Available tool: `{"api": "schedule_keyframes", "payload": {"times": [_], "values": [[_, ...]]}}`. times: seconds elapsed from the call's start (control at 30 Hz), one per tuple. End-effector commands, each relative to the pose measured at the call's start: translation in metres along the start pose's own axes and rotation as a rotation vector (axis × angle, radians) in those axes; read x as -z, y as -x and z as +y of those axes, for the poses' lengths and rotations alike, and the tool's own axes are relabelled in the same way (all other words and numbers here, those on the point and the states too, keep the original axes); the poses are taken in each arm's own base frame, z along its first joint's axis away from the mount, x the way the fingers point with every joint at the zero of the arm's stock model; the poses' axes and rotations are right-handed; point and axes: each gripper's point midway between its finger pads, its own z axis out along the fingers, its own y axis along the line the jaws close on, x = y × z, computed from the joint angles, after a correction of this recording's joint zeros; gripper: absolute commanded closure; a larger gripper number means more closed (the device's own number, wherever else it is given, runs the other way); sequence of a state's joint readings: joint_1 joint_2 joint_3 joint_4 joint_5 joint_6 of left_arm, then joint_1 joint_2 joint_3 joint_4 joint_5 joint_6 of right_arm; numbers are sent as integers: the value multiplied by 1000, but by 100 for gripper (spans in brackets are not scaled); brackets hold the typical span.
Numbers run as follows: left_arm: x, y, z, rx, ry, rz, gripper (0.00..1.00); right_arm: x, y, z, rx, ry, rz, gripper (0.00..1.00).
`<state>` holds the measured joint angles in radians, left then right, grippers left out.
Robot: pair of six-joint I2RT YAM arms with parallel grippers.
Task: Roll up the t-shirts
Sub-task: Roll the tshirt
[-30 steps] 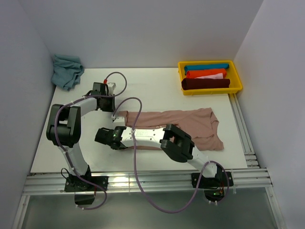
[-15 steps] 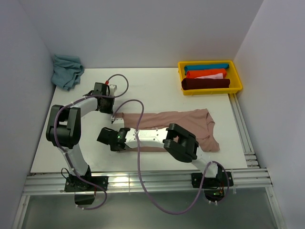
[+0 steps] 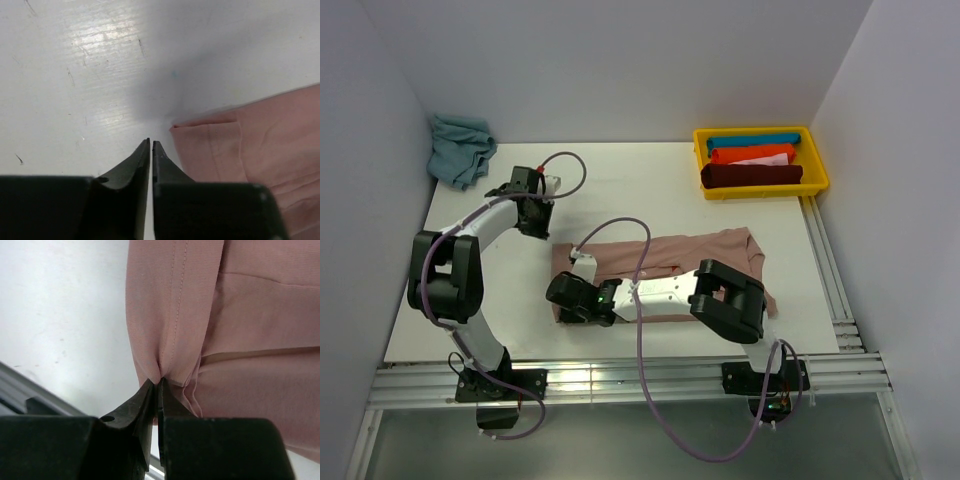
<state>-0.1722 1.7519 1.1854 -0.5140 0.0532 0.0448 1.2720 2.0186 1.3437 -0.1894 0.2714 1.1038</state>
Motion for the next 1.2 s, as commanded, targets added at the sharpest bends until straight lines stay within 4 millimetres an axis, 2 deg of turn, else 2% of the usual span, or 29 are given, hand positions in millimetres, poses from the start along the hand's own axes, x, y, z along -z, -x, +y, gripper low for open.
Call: {"api": "schedule_keyframes", "payload": {"times": [0.0, 0.07, 0.1, 0.17, 0.33, 0.53, 0.77, 0.9, 1.0, 1.03, 1.17], "values": [[12, 6, -12, -13, -57, 11, 82, 24, 27, 41, -102, 162, -68, 90], [11, -1, -20, -1, -100, 28, 72, 24, 28, 38, -104, 153, -69, 90], [11, -2, -20, 8, -108, 29, 70, 23, 29, 36, -106, 145, -68, 90], [9, -9, -24, 32, -137, 43, 69, 21, 28, 34, -106, 136, -66, 91], [6, -24, -16, 90, -210, 76, 72, 14, 21, 31, -100, 118, -42, 91], [3, -43, -31, 126, -339, 130, 50, 7, 18, 24, -92, 85, -34, 91], [-14, -59, -43, 171, -411, 206, 47, 9, 20, 23, -93, 76, -44, 91], [-19, -56, -49, 184, -433, 211, 52, 8, 19, 22, -95, 74, -41, 91], [-19, -48, -48, 167, -415, 201, 69, 6, 18, 21, -94, 72, -38, 92], [-18, -45, -47, 163, -402, 192, 81, 7, 19, 21, -94, 73, -40, 92], [-9, -26, -36, 120, -313, 149, 96, 10, 20, 20, -97, 73, -49, 92]]}}
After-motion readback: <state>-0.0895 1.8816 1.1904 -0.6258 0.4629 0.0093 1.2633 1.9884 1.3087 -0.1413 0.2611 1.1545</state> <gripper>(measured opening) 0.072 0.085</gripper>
